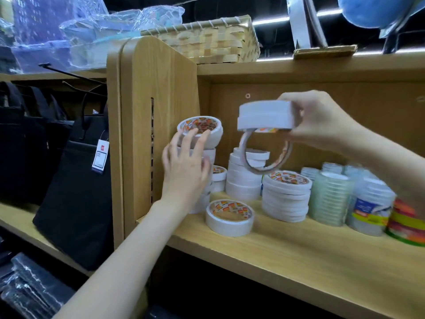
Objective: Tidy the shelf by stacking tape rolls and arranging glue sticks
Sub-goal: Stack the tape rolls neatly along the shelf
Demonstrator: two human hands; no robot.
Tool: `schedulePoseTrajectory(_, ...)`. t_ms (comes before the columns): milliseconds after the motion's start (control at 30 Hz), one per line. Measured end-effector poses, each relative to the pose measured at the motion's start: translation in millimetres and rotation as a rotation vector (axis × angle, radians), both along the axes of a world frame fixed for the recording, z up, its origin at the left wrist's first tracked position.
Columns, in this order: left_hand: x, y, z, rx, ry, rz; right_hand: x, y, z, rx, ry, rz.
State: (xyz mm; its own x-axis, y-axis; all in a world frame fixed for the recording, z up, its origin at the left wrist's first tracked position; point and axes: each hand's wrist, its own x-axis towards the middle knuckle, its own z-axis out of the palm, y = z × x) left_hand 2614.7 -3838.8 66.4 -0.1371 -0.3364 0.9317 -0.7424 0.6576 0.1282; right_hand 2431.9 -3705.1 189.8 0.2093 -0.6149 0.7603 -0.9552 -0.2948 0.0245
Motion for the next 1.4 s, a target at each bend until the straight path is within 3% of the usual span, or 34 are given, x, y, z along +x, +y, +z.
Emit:
schedulePoseTrajectory(133,-3.4,0.7,2.8,0.02,-0.001,0.013,-4.1,28.8,-71.0,-0.155,0.394,-0.103)
schedulePoseTrajectory(200,-3.4,1.3,3.3,0.028,-0.002,0.013,-9.1,36.4,-101.6,-0.082,0.494,-0.122)
schedulePoseTrajectory(267,-3.3,3.6,2.8,0.035,0.003,0.013,-13.3,44.1,-119.7,0.121,0.513,-0.137)
schedulePoseTrajectory(400,-2.1,8.5,-0.8,0.042,-0.004,0.019,-23.5,55.6,-111.3,0.726,0.224,-0.092)
schedulePoseTrajectory(533,1.8,7.9,-1.7,0.05,-0.051,0.002,-27.9,50.6,-94.2,0.889,-0.083,0.112)
schedulePoseTrajectory(800,1.7,3.0,18.8,0.054,-0.051,-0.059,-29.7,50.2,-88.1,0.776,-0.193,0.167)
schedulePoseTrajectory(1200,-3.8,5.6,33.4,0.128,-0.044,-0.058,-12.0,55.2,-90.5,0.886,0.199,0.045)
schedulePoseTrajectory(1333,-3.0,4.2,36.0,0.126,-0.073,-0.01,-20.7,51.5,-62.5,0.808,0.123,0.056)
schedulePoseTrajectory(1400,2.1,0.8,38.9,0.079,-0.117,0.03,-27.9,47.9,-39.9,0.736,-0.01,0.104)
